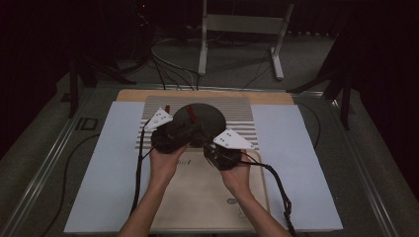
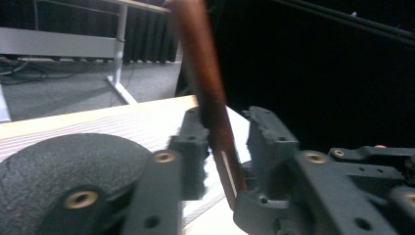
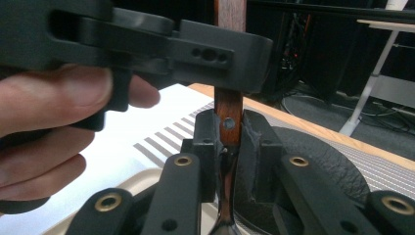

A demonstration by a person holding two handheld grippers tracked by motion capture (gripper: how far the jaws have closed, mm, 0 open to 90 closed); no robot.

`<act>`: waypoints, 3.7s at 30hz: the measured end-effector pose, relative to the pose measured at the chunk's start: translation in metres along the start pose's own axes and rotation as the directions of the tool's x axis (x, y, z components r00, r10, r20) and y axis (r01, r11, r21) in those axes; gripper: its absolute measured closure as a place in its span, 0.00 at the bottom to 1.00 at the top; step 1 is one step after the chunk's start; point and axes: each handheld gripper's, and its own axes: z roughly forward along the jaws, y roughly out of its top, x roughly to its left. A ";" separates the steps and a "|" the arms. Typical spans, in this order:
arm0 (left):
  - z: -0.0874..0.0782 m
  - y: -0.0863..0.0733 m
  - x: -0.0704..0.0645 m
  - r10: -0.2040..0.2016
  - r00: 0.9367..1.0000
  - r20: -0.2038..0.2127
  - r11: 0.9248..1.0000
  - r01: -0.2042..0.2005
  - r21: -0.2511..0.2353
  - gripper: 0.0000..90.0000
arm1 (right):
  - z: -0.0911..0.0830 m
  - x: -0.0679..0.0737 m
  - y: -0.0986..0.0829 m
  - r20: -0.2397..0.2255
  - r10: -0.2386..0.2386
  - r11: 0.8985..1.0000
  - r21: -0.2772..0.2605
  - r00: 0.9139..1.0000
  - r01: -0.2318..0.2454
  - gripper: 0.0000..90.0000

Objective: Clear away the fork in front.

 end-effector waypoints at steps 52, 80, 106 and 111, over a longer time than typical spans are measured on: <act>-0.027 0.011 0.024 0.035 0.999 0.036 0.988 -0.040 0.146 0.89 | -0.044 -0.080 -0.028 0.242 0.008 0.985 0.166 0.970 -0.050 0.12; -0.073 0.011 0.037 -0.004 0.995 0.103 0.971 -0.021 0.237 0.89 | -0.104 -0.130 -0.063 0.379 0.044 0.974 0.188 0.924 -0.123 0.12; -0.102 -0.043 0.033 -0.138 0.983 0.122 0.909 0.077 0.411 0.88 | -0.118 -0.133 -0.073 0.400 0.050 0.972 0.192 0.915 -0.137 0.12; -0.092 -0.061 0.040 -0.161 0.984 0.082 0.889 0.109 0.444 0.88 | -0.119 -0.135 -0.077 0.405 0.050 0.970 0.200 0.913 -0.141 0.12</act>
